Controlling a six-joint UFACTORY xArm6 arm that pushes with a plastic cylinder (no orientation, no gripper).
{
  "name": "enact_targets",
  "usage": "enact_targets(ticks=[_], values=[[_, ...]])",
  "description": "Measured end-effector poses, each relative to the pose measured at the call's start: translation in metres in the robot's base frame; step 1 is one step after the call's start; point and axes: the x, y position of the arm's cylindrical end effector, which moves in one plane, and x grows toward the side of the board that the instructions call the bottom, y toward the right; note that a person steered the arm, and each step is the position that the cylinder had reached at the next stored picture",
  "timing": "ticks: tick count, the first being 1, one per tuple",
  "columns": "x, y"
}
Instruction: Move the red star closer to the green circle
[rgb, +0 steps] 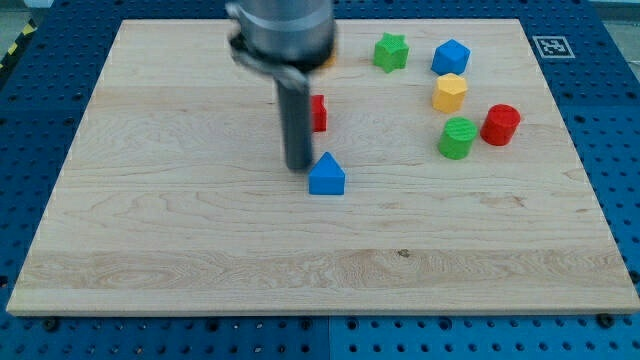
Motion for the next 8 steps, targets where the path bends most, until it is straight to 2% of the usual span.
enact_targets(ticks=[1,3,4,5,6,7,8], values=[[0.0,0.012],[-0.142,-0.09],[-0.151,-0.056],[-0.036,-0.018],[-0.058,-0.05],[-0.091,-0.053],[-0.017,0.014]])
